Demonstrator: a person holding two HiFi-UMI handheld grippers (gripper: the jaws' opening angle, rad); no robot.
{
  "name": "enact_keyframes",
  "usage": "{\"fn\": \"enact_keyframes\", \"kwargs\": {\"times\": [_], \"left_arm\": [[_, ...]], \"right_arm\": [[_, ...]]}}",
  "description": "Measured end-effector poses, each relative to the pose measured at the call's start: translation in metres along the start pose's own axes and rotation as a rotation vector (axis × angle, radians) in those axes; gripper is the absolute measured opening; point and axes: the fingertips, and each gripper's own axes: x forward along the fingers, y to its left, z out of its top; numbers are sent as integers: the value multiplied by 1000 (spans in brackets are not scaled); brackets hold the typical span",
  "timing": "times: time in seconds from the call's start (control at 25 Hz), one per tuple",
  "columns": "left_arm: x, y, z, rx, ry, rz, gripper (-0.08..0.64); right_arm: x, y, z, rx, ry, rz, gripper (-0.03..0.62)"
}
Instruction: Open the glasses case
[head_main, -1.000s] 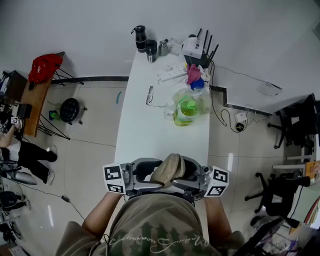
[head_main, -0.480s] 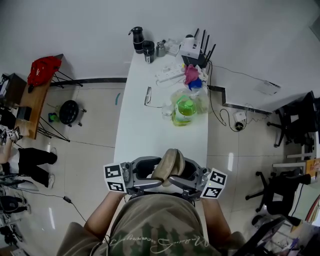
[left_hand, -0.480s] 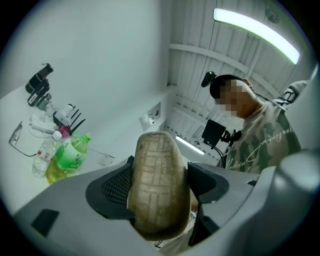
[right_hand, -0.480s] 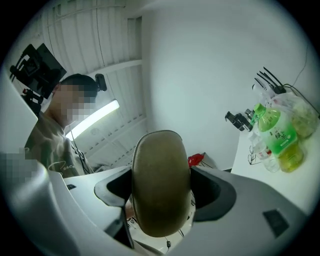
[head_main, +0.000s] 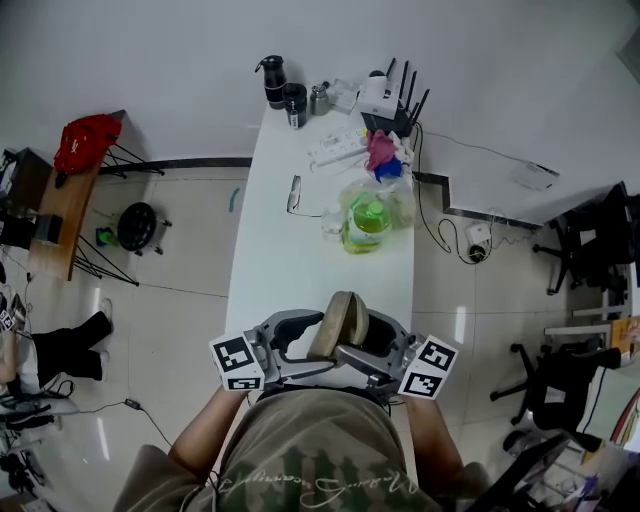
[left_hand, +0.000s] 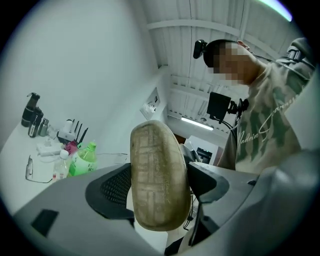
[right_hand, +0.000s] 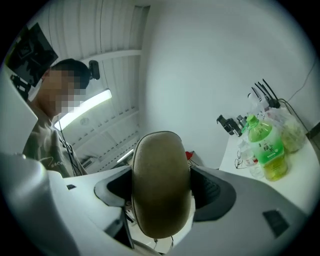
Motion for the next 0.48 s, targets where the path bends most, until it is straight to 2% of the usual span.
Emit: {"fn": "enact_keyframes", "kwargs": {"times": [0.2, 0.24, 0.32, 0.36, 0.4, 0.48], "left_arm": [[4, -2, 6, 18, -31, 0, 365], [2, -2, 10, -25, -70, -20, 365], [-9, 0, 24, -169, -202, -83, 359], [-16, 2, 32, -227, -268, -109, 290], [-21, 3, 37, -255, -309, -127, 220], [-26, 1, 41, -240, -319, -151, 206]], "right_arm": [[-7, 2, 6, 2, -35, 60, 354], [-9, 2, 8, 31, -56, 77, 354], [-14, 0, 12, 135, -119, 116, 354], [-16, -1, 15, 183, -150, 128, 354], [-18, -1, 17, 206, -171, 134, 354], [-19, 4, 17, 162, -174, 134, 354]]}}
